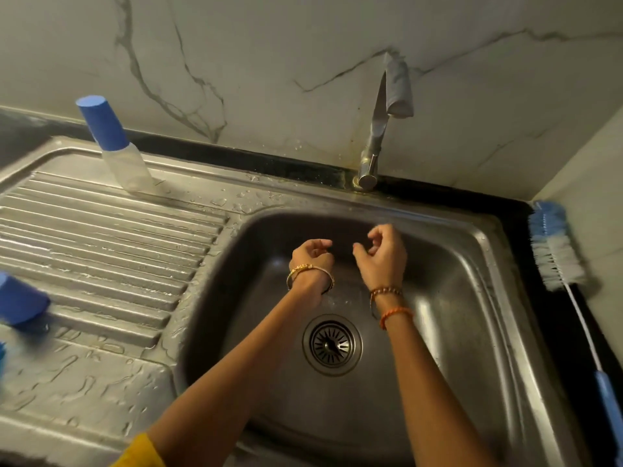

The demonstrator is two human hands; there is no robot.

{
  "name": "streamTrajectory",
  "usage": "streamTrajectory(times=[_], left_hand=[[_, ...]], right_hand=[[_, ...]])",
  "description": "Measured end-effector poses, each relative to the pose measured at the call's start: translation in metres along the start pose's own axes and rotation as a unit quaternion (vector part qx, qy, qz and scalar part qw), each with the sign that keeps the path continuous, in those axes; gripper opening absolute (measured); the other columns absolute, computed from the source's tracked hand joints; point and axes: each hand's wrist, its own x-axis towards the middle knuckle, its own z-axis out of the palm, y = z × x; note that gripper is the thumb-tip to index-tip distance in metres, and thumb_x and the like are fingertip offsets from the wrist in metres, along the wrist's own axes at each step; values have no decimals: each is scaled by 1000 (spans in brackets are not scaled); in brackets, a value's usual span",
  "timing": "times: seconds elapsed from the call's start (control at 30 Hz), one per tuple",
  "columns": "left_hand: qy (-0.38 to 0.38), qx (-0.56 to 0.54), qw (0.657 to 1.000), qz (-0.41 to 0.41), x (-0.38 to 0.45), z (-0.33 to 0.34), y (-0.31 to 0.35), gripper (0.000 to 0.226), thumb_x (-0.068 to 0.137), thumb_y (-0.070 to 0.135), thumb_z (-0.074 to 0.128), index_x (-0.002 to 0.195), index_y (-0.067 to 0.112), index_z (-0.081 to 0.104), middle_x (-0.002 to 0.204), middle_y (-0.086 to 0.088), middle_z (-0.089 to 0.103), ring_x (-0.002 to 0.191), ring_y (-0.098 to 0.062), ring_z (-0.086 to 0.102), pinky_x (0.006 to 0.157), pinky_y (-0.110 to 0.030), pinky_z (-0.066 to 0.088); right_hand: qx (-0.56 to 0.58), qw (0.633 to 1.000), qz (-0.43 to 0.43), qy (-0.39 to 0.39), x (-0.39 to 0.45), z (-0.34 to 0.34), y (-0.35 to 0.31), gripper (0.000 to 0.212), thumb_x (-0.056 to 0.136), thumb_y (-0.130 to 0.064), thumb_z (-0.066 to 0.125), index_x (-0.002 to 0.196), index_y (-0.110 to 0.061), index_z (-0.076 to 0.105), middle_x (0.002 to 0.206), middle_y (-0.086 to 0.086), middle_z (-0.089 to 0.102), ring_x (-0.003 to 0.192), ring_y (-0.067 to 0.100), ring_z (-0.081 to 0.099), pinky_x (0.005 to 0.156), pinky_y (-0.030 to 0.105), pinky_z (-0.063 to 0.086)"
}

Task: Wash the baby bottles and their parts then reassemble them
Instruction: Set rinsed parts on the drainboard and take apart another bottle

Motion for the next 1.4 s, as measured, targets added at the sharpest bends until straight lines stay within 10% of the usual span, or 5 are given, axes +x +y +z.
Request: streamTrajectory(times=[0.2,0.37,0.73,1.07,1.4], left_hand=[[-21,58,998,-1,-19,-24,-10,26,86,3,55,100,24,62,100,-3,63,91,-20,61,73,-25,46],[27,68,996,51,-22,-62,3,35,84,1,56,115,16,59,105,0,60,102,-17,58,83,-23,44],[248,-52,955,152,53,-208,79,59,74,6,71,126,7,43,127,-11,44,114,-23,48,99,-34,43],[319,-46,946,39,140,-272,81,87,69,7,78,140,13,30,144,-7,34,132,-25,32,108,-34,31],[323,-18,942,85,168,-267,82,66,72,6,74,131,13,44,131,-7,48,121,-23,45,98,-35,45]], right_hand=[[-147,907,92,-385,-33,3,2,45,76,-11,72,119,-10,58,121,10,59,113,24,55,93,29,44],[-105,962,25,-251,-39,7,-39,45,82,-11,66,125,-13,55,124,10,57,106,25,57,91,29,43],[106,954,-34,-278,2,113,-203,42,80,-8,68,120,-5,56,80,2,63,80,13,58,84,30,50],[43,957,-125,-259,33,240,-299,71,80,-28,70,139,-9,34,139,10,46,125,22,45,97,30,39],[131,958,-88,-240,40,280,-303,47,81,-20,70,120,-2,52,121,12,58,108,22,54,81,23,43]])
